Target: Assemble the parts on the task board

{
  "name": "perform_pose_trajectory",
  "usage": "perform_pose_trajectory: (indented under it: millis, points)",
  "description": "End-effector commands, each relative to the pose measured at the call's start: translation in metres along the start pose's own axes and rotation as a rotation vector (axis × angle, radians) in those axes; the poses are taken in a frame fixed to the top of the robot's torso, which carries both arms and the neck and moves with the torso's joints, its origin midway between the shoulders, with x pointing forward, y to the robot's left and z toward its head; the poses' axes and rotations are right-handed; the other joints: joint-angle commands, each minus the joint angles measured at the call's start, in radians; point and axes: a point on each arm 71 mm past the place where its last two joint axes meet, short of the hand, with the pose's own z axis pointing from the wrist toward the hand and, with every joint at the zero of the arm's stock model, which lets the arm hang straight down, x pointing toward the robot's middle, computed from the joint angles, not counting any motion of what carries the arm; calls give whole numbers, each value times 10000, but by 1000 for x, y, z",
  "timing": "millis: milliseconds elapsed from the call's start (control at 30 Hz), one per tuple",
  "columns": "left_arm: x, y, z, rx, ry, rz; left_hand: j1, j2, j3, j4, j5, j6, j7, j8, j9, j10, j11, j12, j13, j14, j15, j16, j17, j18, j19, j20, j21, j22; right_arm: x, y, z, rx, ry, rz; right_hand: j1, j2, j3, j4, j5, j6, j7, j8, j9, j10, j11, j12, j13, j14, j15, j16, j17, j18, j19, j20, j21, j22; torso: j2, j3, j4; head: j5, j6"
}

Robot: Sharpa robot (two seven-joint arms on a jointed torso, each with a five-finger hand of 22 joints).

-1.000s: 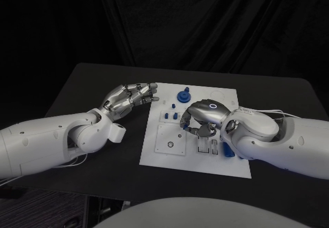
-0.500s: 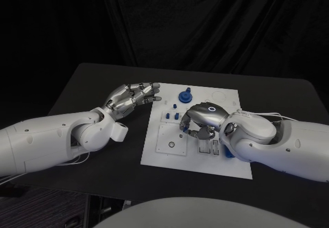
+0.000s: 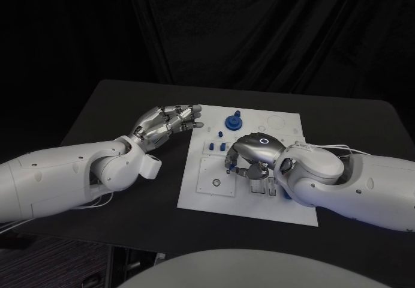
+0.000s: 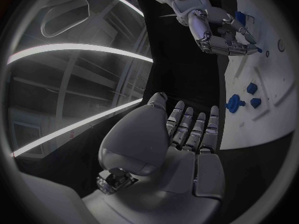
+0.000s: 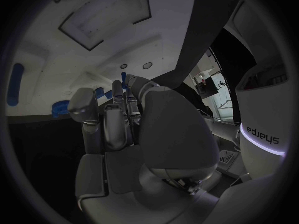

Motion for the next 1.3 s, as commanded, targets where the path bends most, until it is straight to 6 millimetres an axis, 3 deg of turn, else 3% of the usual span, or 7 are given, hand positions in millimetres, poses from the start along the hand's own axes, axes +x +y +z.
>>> perform_pose_trajectory:
  millis: [33, 967, 1300]
  points:
    - [2, 0, 0, 81, 200, -95, 78, 20, 61, 11, 43, 22, 258, 44, 7, -8, 73, 35, 15, 43, 11, 36, 13, -138, 66, 21, 31, -12, 3, 0, 0, 25, 124, -64, 22, 39, -6, -37, 21, -34, 4, -36, 11, 143, -82, 45, 11, 51, -6, -26, -16, 1, 8, 21, -78, 1196, 4, -5, -3, 7, 0]
    - [1, 3, 0, 12, 209, -128, 78, 48, 85, 27, 57, 17, 274, 43, 6, -12, 90, 43, 14, 46, 23, 53, 13, -141, 65, 23, 28, -19, 13, 5, 6, -238, 159, -89, 31, 52, -25, -51, 25, -21, 6, -42, 24, 203, -93, 71, 30, 53, -12, -24, -11, -4, 20, 16, -51, 1202, 18, 18, -4, 34, 0]
    - [1, 4, -1, -40, 217, -141, 77, 52, 90, 30, 59, 2, 277, 41, 4, -18, 92, 41, 13, 49, 27, 60, 14, -143, 53, 24, 22, -34, 14, 3, 6, -136, 298, -118, 28, 48, -34, -54, 26, -19, 3, -44, 28, 214, -96, 76, 35, 36, -15, -51, -54, 7, -5, 14, -109, 1187, 8, 10, -8, 40, 0]
